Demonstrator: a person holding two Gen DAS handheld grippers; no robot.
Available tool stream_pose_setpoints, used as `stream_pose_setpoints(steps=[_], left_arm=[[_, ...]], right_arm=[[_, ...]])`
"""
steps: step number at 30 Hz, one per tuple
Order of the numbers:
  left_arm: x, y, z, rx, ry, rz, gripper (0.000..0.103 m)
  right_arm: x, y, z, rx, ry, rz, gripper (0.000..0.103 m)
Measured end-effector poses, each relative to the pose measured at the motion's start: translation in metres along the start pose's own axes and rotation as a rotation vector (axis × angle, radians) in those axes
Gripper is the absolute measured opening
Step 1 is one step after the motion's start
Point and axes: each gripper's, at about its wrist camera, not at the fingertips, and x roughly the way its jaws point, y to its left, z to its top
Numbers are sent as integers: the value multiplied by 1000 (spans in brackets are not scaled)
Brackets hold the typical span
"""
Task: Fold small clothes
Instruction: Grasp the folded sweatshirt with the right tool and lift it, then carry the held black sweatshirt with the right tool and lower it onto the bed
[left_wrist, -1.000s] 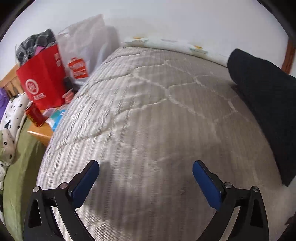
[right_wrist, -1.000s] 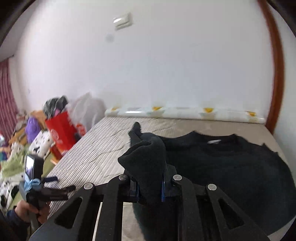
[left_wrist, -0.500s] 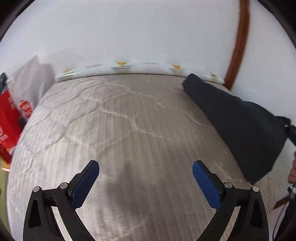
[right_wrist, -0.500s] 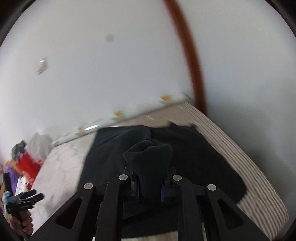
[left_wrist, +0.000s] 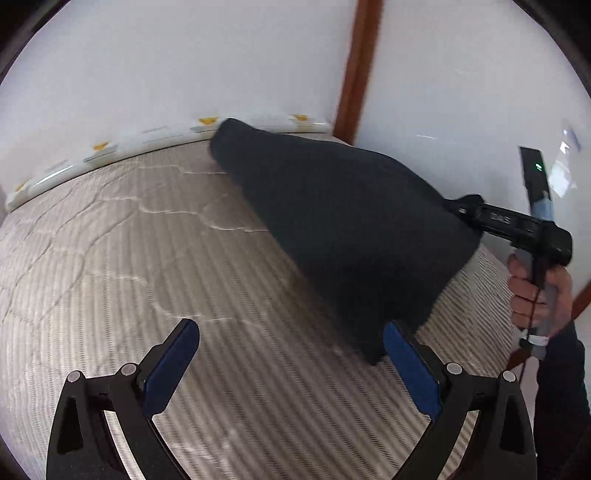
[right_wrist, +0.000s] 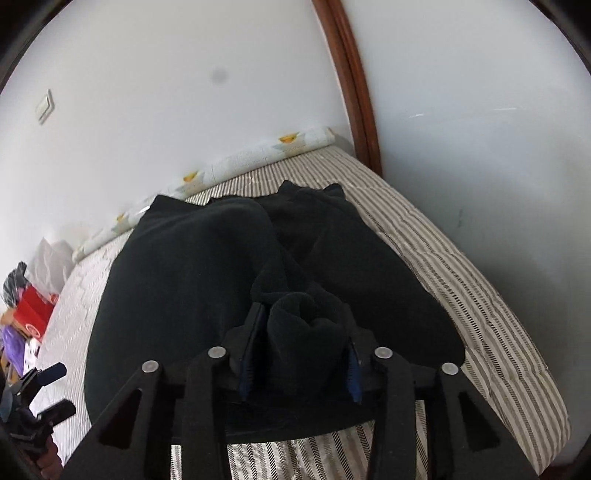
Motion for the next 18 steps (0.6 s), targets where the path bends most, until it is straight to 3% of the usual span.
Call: stream_pose_setpoints(steps=[4, 6, 12, 14, 18], left_arm=[[14, -27, -1, 44, 34, -42, 94], [23, -34, 0, 66, 36, -48, 89], [42, -39, 6, 68, 34, -55, 54], [40, -40, 6, 78, 9, -52, 35], [31, -25, 7, 52, -27, -62, 23]], right_arm=[[-5, -7, -3, -1, -1, 21, 38], [-2, -8, -4, -5, -3, 36, 30], [9, -2, -8, -51, 18, 20, 24], [11, -2, -8, -49, 23, 29, 21], [17, 8, -5, -57, 39, 59, 17]])
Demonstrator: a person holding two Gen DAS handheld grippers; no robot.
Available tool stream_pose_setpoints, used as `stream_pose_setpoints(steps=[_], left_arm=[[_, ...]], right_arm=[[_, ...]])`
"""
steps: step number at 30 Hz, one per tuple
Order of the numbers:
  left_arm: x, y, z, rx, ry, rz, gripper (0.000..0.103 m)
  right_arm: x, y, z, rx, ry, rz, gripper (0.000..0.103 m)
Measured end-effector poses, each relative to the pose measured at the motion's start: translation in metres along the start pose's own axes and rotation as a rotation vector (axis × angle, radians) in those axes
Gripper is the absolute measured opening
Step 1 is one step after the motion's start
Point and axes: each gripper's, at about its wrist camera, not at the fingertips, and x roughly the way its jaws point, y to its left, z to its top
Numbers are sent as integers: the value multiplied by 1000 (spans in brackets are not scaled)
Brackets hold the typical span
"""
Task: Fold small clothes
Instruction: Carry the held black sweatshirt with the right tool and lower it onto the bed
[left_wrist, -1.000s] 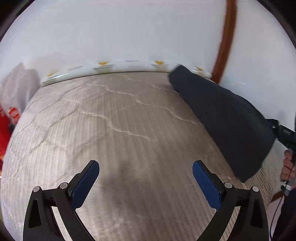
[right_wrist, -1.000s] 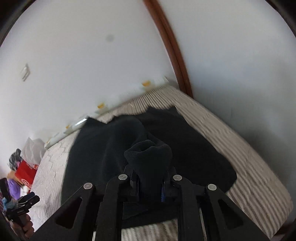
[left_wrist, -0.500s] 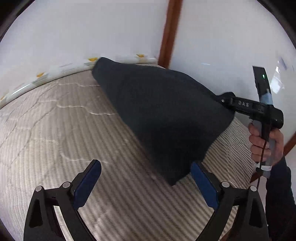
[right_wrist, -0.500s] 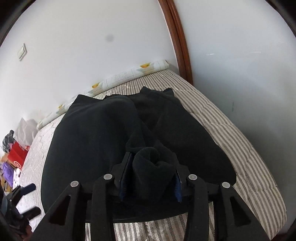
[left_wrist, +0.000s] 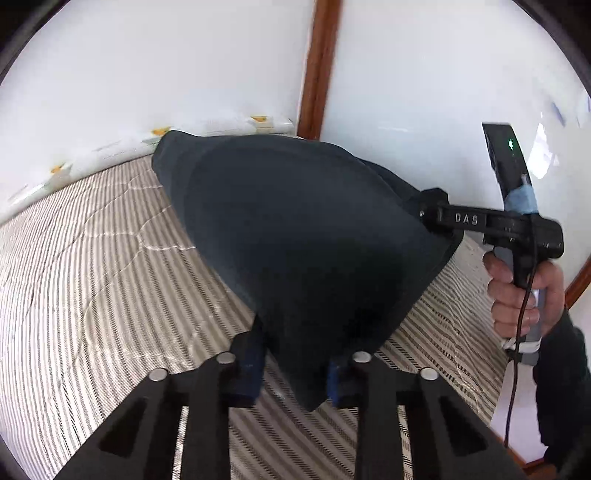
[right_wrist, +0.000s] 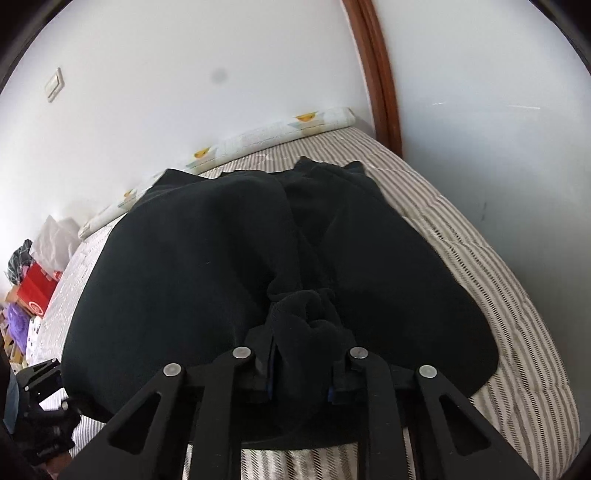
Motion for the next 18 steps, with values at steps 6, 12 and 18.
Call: stream_pose_setpoints(steps=[6, 12, 18], left_arm=[[-22, 37, -3, -82, -37, 32, 20], [-53, 100, -20, -182, -67, 80, 19], [-96, 163, -49, -279, -94, 167, 19]], right_arm=[[15, 39, 7, -29, 33, 41, 16], [39, 111, 6, -92, 63, 99, 16], [66, 199, -2, -161, 101, 174, 16]])
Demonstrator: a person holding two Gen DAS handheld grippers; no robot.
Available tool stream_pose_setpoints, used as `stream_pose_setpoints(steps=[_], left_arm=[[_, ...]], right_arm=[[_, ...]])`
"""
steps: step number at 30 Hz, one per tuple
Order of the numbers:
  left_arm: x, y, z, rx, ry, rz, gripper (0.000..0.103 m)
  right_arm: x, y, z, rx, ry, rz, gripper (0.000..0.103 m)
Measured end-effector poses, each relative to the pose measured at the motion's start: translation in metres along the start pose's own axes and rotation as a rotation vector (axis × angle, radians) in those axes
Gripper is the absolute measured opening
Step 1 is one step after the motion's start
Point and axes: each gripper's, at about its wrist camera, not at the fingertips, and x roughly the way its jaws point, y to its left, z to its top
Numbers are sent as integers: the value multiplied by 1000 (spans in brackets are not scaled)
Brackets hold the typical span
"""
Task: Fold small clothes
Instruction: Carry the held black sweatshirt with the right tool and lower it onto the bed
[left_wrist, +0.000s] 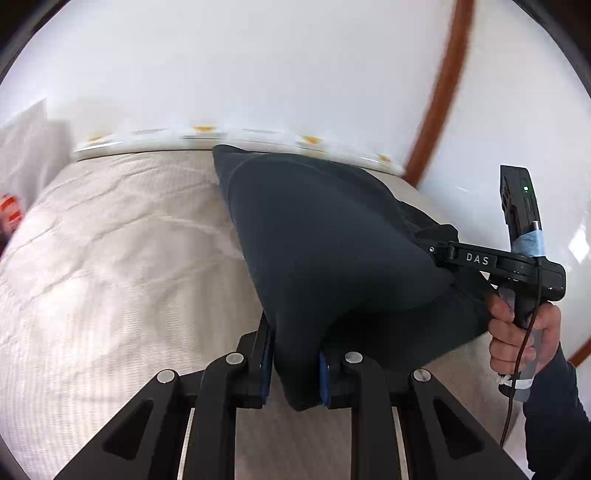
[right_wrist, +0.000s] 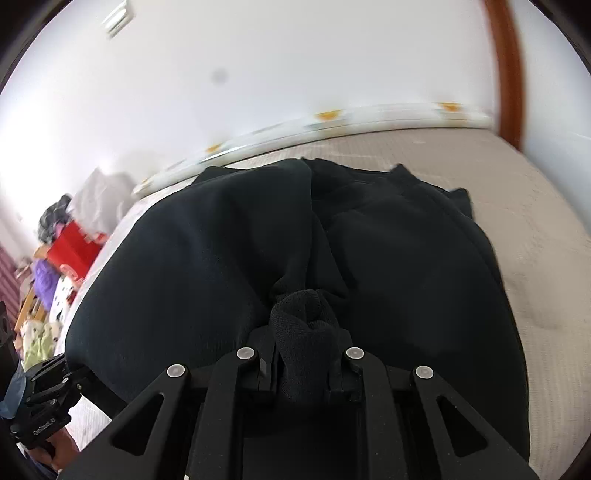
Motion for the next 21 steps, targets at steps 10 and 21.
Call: stream_pose_setpoints(steps=[10, 21], left_arm=[[-31, 75, -23, -108, 15, 32, 20], [-36, 71, -34, -93, 39, 50, 24]], right_arm=[[20, 92, -1, -113, 17, 44, 16], [-2, 85, -18, -99, 18, 13, 21]])
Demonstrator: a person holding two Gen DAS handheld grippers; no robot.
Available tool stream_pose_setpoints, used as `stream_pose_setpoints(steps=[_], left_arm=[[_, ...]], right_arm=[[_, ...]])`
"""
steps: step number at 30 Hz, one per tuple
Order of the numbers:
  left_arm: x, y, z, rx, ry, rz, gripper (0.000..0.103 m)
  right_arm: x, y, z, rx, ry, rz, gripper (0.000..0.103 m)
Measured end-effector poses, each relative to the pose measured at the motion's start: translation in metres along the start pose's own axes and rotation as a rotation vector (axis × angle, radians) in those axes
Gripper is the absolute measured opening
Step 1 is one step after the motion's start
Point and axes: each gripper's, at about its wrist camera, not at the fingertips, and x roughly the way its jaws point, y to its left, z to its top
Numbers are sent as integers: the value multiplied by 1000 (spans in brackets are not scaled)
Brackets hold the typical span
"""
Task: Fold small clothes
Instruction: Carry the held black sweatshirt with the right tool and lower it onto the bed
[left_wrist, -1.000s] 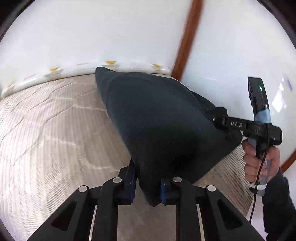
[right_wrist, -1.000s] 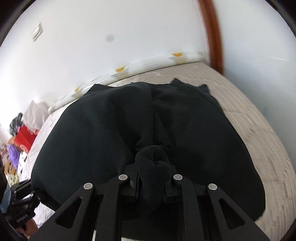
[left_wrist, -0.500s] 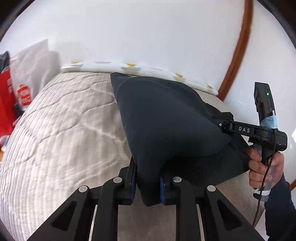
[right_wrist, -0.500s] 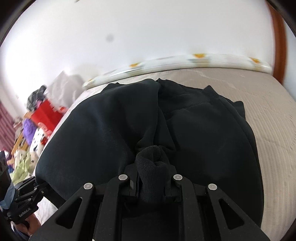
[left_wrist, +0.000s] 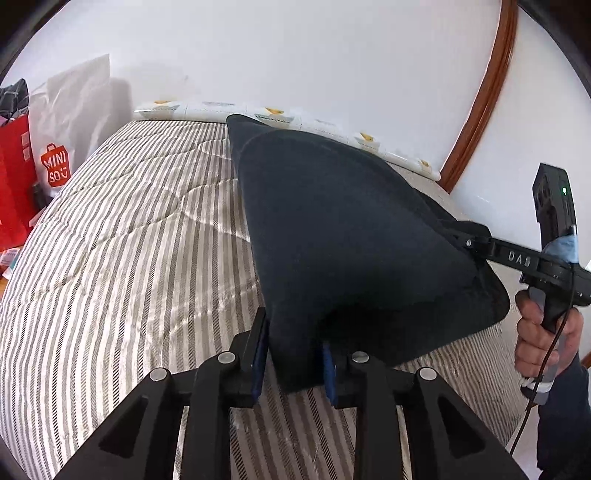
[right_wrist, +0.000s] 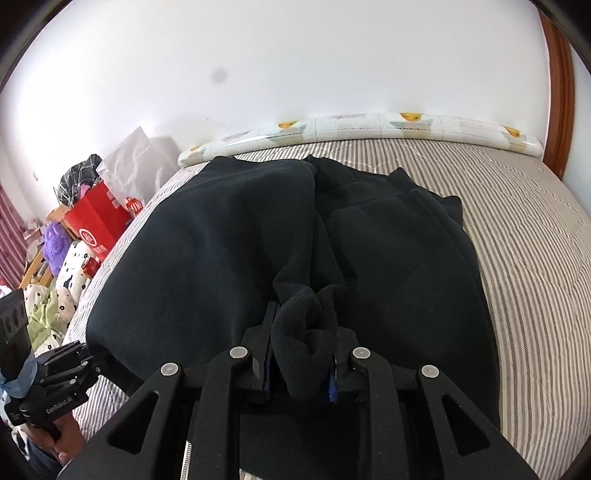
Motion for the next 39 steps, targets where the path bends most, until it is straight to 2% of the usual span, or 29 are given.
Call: stream_pose_setpoints(steps=[3, 5, 10, 12, 14, 18, 21, 24, 29, 33, 35, 36, 37, 39], left_arm=[[-4, 2, -4, 5, 5, 7, 28], [-8, 3, -6, 10, 0, 26, 41], [-18, 7, -15, 21, -11, 32, 53], [-20, 6, -17, 32, -6, 34, 55], [-22, 3, -19, 44, -1, 24, 65], [-21, -9, -19, 95, -2, 33, 67], [-13, -13, -15, 97, 17, 29, 67], [-4, -10, -7, 58, 51, -5, 67], [3, -14, 7, 73, 42, 24, 67], [12, -18, 13, 89, 54, 35, 67], [16, -19, 13, 91, 55, 35, 67], [17, -19, 13, 95, 53, 32, 67], [18, -19, 13, 96, 54, 30, 67], [21, -17, 14, 79, 62, 26, 67]], right_arm=[[-3, 0, -2, 8, -5, -9, 23], [-5, -1, -3, 14, -5, -11, 24], [-14, -7, -2, 28, -10, -5, 38], [-17, -10, -4, 26, -12, -12, 40], [-20, -15, -5, 40, -14, -2, 42], [-26, -20, -7, 64, -17, 23, 49], [-28, -21, -10, 64, -26, 32, 53], [-27, -23, -12, 81, -27, 55, 53], [-9, -28, -6, 115, -14, 64, 54], [11, -27, 1, 174, 7, 109, 54], [23, -21, 4, 190, 4, 102, 53], [27, -17, 7, 188, -18, 81, 46], [30, -14, 9, 187, -23, 78, 34], [35, -10, 12, 179, -22, 80, 20]])
